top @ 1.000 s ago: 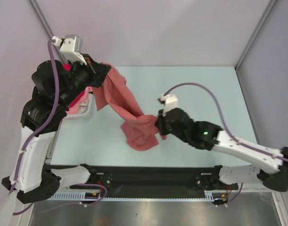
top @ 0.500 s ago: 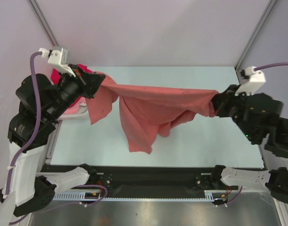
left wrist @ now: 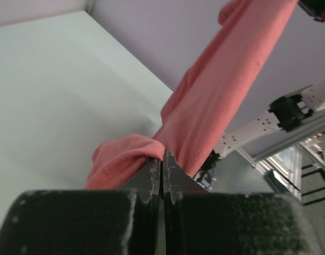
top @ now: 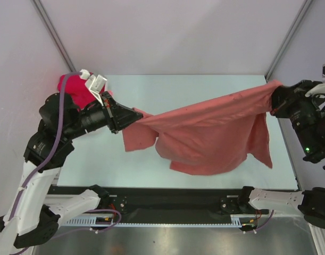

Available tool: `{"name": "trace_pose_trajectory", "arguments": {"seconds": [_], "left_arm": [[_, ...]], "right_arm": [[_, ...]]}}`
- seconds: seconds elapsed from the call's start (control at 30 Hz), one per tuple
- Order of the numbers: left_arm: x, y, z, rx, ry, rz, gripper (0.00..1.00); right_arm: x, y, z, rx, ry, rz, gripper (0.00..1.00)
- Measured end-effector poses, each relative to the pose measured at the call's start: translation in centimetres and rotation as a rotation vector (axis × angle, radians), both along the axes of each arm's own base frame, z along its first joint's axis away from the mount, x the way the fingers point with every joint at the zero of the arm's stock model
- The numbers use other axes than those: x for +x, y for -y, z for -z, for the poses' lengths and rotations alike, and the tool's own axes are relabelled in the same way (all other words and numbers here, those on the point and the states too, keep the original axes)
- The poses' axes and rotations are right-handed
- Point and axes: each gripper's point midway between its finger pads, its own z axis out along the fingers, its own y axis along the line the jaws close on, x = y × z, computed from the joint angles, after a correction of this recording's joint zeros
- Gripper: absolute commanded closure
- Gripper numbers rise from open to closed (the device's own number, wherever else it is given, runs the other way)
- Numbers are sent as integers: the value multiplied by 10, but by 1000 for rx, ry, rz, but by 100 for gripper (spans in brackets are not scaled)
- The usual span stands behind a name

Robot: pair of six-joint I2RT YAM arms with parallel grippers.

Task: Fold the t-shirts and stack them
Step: Flatten the tshirt out

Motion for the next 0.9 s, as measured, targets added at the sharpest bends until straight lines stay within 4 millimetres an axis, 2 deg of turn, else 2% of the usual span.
{"name": "trace_pose_trajectory", "arguments": {"seconds": [0.1,0.2,0.27,0.33,0.37,0.43,0.57,0.67,0.7,0.73,0.77,0.8,0.83,0.87,0.9], "left_arm": [[-3,9,17,-19,-65,46,100],[8,7,49,-1,-175,-26,100],[20,3,80,21,-281,-119,100],[30,1,114,49,-388,-192,100],[36,1,131,59,-427,-219,100],[44,2,166,95,-512,-264,100],[72,0,237,229,-645,-375,100],[104,-14,275,311,-706,-487,98],[117,-25,288,342,-726,-542,96],[129,-34,298,371,-742,-585,89],[140,-41,305,395,-746,-621,71],[152,-49,311,432,-745,-654,61],[162,-57,317,470,-747,-685,56],[169,-64,321,507,-750,-711,44],[174,-70,324,541,-745,-727,39]], "right_arm": [[15,-3,-10,-95,36,79,100],[43,-12,-15,-182,58,171,100],[78,-8,-9,-228,38,259,100],[120,-2,6,-250,-2,297,100],[144,1,18,-254,-34,306,100],[197,-9,63,-274,-129,258,100],[290,-55,159,-305,-299,107,100],[353,-91,216,-317,-363,15,99],[374,-104,233,-319,-380,-12,87],[390,-113,247,-319,-398,-33,74],[408,-124,256,-305,-393,-46,60],[422,-131,264,-288,-388,-54,46],[430,-135,274,-279,-399,-59,45],[431,-135,283,-274,-421,-61,44],[428,-133,297,-271,-465,-62,39]]}}
